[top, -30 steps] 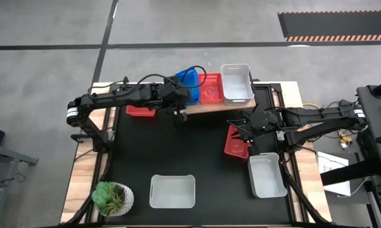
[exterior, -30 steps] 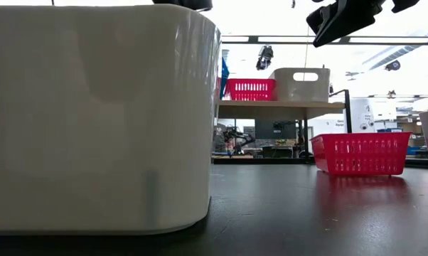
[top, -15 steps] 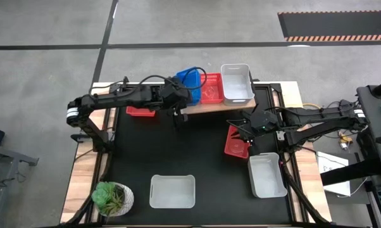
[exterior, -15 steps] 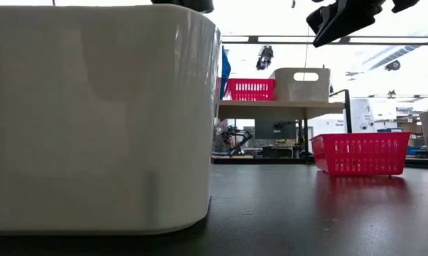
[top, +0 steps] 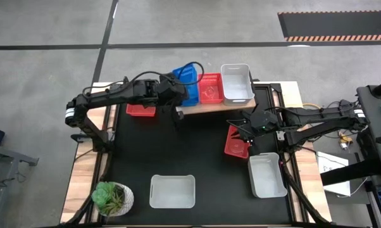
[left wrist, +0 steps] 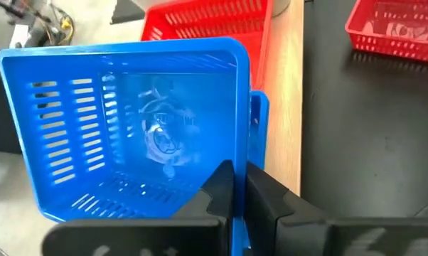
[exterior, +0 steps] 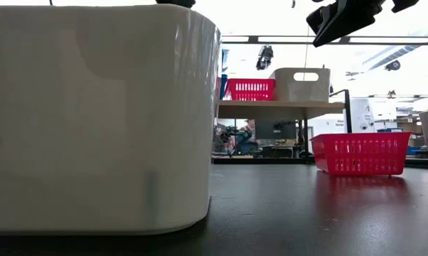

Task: Stack baskets on shelf by color
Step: Stack the blue basket on the stacked blue basket on the shelf

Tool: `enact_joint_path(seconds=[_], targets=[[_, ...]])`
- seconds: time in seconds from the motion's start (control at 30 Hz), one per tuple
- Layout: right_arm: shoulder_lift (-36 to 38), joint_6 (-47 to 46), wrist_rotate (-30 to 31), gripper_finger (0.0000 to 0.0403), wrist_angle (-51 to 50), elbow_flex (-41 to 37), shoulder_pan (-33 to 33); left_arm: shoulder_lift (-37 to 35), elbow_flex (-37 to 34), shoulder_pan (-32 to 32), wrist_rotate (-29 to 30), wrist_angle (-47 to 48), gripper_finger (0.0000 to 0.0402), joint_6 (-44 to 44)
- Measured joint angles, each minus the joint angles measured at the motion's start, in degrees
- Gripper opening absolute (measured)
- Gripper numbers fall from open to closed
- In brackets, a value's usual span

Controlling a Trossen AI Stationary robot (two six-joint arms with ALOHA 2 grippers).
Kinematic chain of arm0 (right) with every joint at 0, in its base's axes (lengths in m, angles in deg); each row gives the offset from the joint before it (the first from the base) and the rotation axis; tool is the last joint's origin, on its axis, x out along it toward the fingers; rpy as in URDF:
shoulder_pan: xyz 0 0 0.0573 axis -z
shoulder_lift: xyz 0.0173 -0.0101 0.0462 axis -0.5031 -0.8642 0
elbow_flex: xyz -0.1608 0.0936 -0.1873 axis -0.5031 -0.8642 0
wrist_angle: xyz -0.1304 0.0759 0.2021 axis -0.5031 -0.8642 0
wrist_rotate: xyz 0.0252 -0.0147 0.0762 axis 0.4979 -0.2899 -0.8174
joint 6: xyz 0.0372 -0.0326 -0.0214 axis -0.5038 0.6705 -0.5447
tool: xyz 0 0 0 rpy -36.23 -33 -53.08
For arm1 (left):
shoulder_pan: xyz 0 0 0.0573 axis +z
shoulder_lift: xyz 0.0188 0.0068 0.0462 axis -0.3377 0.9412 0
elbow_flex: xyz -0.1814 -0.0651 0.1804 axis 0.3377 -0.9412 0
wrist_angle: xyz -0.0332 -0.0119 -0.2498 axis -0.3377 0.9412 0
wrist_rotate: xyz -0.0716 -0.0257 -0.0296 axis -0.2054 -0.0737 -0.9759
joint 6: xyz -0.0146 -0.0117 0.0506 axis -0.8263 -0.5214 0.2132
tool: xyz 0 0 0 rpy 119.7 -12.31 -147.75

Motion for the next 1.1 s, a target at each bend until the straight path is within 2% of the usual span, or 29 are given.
enact_joint_path(seconds=[0.5, 1.1], targets=[[0.0, -0.38, 0.0, 0.0034, -0.02, 0.0, 0.0, 1.39, -0.49, 0.35, 0.0, 0.92, 0.0, -6.25], [0.0, -1.0, -0.01, 0.0034, -0.04, 0.0, 0.0, 1.39, -0.49, 0.31, 0.0, 0.99, 0.0, -6.3]])
